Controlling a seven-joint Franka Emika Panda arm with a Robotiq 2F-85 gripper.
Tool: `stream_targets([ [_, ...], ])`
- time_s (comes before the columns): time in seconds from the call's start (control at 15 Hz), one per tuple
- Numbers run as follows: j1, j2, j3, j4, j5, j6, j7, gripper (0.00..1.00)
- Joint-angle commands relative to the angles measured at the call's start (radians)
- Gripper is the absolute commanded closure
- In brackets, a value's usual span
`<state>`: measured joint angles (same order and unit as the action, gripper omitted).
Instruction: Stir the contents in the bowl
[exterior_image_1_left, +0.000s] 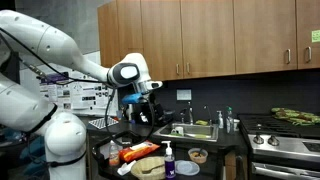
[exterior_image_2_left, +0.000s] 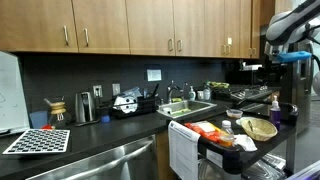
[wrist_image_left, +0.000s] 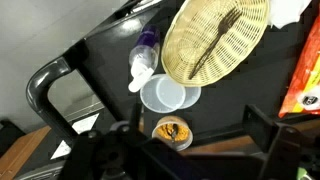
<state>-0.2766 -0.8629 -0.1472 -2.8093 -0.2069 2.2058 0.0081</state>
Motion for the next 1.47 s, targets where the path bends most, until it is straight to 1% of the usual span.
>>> stream_targets([
  [0.0,-0.002,0.002,0.002,-0.013,0.002,-0.011,-0.002,0.00],
  [0.13,-0.002,0.010,0.003,-0.037,0.003,-0.011,-0.002,0.00],
  [0.6,-0.002,0.017,0.003,-0.036,0.003,-0.011,-0.002,0.00],
  [0.8,0.006,0.040,0.000,-0.006,0.006,-0.018,-0.008,0.00],
  [1.07,0.039,0.101,-0.010,0.046,0.021,-0.029,-0.038,0.00],
  [1.4,0.090,0.200,-0.014,0.102,0.041,0.011,-0.077,0.00],
])
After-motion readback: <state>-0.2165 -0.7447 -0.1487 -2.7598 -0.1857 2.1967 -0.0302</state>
